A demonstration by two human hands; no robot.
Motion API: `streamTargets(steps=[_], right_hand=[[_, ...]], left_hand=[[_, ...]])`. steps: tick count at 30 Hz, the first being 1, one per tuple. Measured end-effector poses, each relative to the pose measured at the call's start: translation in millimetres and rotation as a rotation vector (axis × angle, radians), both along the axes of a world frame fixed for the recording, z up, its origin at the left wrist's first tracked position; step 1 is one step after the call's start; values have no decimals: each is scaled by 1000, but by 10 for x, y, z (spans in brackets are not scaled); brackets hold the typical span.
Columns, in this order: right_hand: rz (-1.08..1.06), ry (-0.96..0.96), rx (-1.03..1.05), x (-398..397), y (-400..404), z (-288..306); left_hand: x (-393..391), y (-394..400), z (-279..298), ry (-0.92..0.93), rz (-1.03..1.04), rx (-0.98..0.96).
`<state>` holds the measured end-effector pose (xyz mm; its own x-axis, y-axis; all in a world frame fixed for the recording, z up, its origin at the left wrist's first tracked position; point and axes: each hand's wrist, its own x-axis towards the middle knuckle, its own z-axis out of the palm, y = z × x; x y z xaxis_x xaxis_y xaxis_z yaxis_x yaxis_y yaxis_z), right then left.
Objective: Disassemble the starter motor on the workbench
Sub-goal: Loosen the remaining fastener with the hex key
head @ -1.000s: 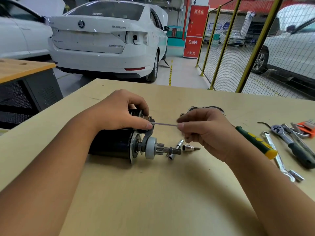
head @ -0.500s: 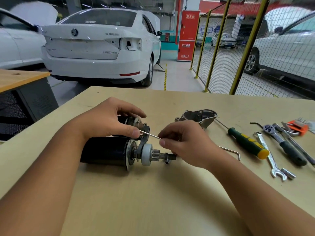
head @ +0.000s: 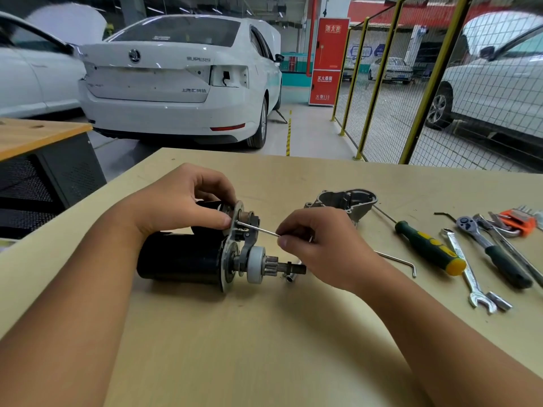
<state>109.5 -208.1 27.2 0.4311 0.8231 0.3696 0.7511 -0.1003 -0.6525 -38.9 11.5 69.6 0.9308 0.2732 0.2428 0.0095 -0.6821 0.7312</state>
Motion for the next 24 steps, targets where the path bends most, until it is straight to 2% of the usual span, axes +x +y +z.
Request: streamTargets(steps=[6, 15, 18, 22, 24], right_hand=[[-23, 26, 35, -2, 6, -4], [-41, 58, 36, 45, 9, -7], [-42, 188, 71, 66, 7, 15], [-27, 495, 109, 32, 10, 22], [-10, 589, 151, -27, 38, 18]], left_hand=[[-9, -35, 40, 39, -60, 18], [22, -49, 10, 58, -42, 32], [31, -29, -11, 68, -15, 52], [8, -36, -10, 86, 10, 54], [-3, -39, -7, 88, 7, 38]])
